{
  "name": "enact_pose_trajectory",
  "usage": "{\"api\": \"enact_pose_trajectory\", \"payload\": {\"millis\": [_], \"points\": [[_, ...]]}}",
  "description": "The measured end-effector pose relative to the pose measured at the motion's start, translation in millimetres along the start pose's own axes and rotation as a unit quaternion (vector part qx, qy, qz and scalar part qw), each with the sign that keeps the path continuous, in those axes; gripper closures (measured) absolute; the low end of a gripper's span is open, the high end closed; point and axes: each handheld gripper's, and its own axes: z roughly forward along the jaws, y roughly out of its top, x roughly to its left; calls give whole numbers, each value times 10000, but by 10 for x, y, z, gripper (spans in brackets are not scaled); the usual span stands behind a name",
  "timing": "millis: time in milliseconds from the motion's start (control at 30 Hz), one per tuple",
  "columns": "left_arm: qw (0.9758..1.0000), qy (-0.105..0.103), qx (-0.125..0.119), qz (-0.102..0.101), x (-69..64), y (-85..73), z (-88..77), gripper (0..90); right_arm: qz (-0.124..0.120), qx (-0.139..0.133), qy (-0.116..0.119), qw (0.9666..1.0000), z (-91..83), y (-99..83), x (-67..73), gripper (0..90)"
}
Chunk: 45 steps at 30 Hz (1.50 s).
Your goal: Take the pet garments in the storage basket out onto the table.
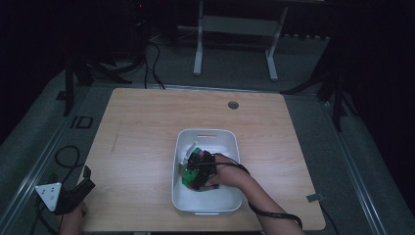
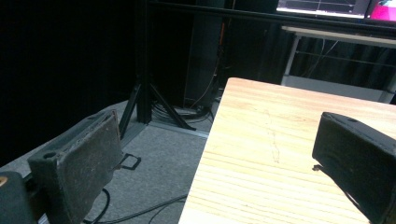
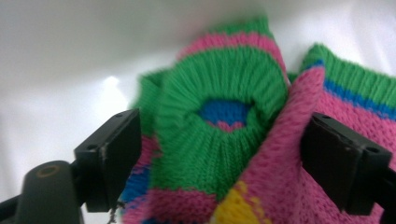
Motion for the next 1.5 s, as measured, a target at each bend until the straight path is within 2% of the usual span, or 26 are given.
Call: {"api": "enact_pose_trajectory", "payload": {"millis": [33, 67, 100, 133, 167, 333, 400, 433, 567, 633, 767, 833, 867, 967, 1033, 1100, 1167, 1200, 1233, 1300, 1367, 1500], "points": [[10000, 3, 0, 4, -1, 0, 0, 19, -102, 47, -88, 9999, 13, -1, 13, 168], [10000, 8, 0, 6, -1, 0, 0, 19, -71, 73, -151, 9998, 5, 10, 19, 245], [10000, 4, 6, 10, -2, 0, 1, 19, -71, 73, -151, 9998, 5, 10, 19, 245], [10000, 2, 8, 15, -1, 0, 0, 19, -59, 77, -209, 9997, -6, 16, 20, 363], [10000, 6, 2, 10, -2, 0, -1, 18, -117, 37, -447, 9989, -51, 20, 22, 567], [10000, 5, 18, 9, -1, 1, 2, 19, -94, 1, -456, 9989, -99, 7, 13, 645], [10000, 8, 10, 1, -1, 1, 2, 19, -71, -24, -448, 9990, -112, 3, 11, 648], [10000, 8, 8, 0, -1, 1, 2, 19, 6, -114, -454, 9989, -161, -7, 2, 651], [10000, 10, 16, 4, 0, 1, 2, 18, 37, -271, -484, 9985, -266, -15, -9, 654], [10000, 14, 17, 9, -1, 1, 2, 19, 48, -447, -502, 9977, -421, -22, -27, 655], [10000, 17, 17, 7, -1, 1, 2, 19, 62, -604, -523, 9968, -563, -25, -42, 655], [10000, 20, 19, 9, -2, 1, 2, 19, 55, -738, -541, 9958, -722, -23, -49, 655], [10000, 18, 20, 13, -2, 1, 2, 19, 55, -738, -541, 9958, -722, -23, -49, 655], [10000, 24, 18, 23, -5, 1, 1, 19, 0, -804, -551, 9952, -907, -19, -42, 654], [10000, 22, 18, 21, -4, 1, 1, 19, -18, -813, -551, 9952, -935, -17, -42, 654], [10000, 22, 15, 20, -4, 1, 1, 18, -40, -889, -579, 9944, -1014, -10, -40, 654], [10000, 25, 14, 25, -4, 1, 0, 18, -51, -1027, -660, 9925, -1173, 17, -51, 654], [10000, 26, 15, 26, -5, 1, 0, 18, -51, -1027, -660, 9925, -1173, 17, -51, 654], [10000, 26, 15, 25, -5, 1, 0, 18, -48, -1169, -711, 9906, -1279, 30, -61, 654], [10000, 22, 16, 26, -4, 1, 1, 19, -34, -1213, -724, 9900, -1317, 31, -61, 653], [10000, 21, 21, 23, -4, 2, 2, 18, -70, -1350, -766, 9879, -1440, 32, -62, 653], [10000, 22, 21, 26, -5, 2, 2, 18, -104, -1369, -853, 9868, -1525, 33, -68, 653]]}}
